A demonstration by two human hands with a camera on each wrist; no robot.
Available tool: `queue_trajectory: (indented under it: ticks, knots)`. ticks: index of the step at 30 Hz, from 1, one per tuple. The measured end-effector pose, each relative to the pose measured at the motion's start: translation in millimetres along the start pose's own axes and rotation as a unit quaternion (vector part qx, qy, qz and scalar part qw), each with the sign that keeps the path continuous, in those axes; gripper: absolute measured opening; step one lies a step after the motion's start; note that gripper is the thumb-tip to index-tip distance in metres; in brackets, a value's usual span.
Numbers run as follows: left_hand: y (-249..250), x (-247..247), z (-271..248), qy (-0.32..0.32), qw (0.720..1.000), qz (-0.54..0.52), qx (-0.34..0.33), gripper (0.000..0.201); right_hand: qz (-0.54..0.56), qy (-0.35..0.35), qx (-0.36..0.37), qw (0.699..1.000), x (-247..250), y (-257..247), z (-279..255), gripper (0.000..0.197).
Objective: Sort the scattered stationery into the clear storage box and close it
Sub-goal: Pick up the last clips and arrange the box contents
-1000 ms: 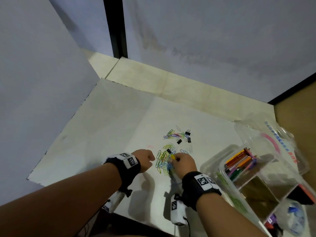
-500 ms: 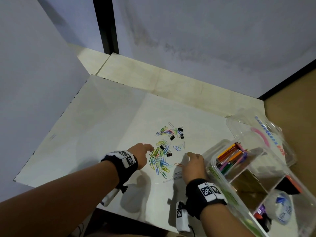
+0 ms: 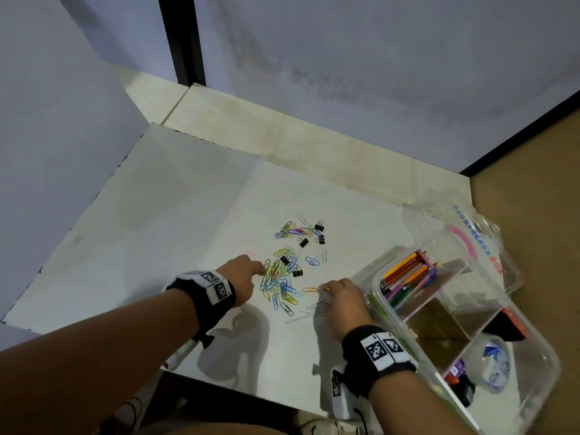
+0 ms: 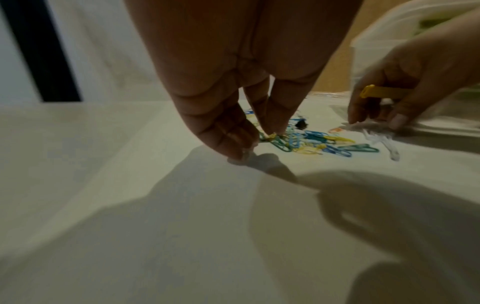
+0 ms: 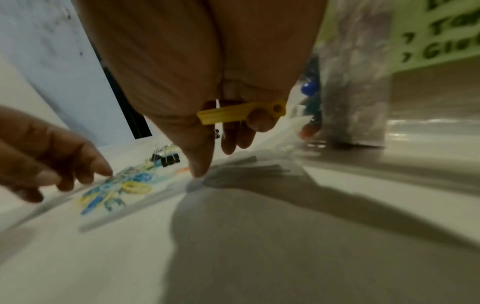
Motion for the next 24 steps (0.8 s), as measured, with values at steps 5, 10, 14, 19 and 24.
queue_trajectory:
  ticks: [5, 10, 14, 19, 24]
  knots:
    - [28.0, -1.5, -11.4, -0.009, 0.993, 0.043, -0.112, 0.032, -0.016, 0.013, 0.043, 0.999, -5.3, 2.2, -18.3, 0.039]
    - [72.6, -15.2, -22.5, -0.062, 0.970, 0.122, -0.203, 0.038, -0.012, -0.001, 0.042, 0.999, -4.1, 3.2, -19.7, 0.032]
    - [95.2, -31.3, -25.6, -0.097, 0.957, 0.180, -0.206, 0.042, -0.024, -0.025, 0.047, 0.998, -4.8, 4.5, -18.1, 0.032]
    - [98.4, -41.8, -26.7, -0.089, 0.955, 0.204, -0.198, 0.028, 0.033, -0.018, -0.071, 0.997, 0.5, 18.5, -16.5, 0.024]
    - [97.4, -39.3, -26.9, -0.097, 0.949, 0.222, -0.199, 0.031, 0.038, -0.050, -0.088, 0.994, 7.8, 21.4, -21.6, 0.031]
Point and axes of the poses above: each hand's wrist, its own z-axis towards the middle knuckle, its own x-axis out of the back of the hand, y = z × x, the point moved 2 cm from there along z, towards the middle knuckle, and after that the axes turned 15 degrees about y, right-handed, at the moved point
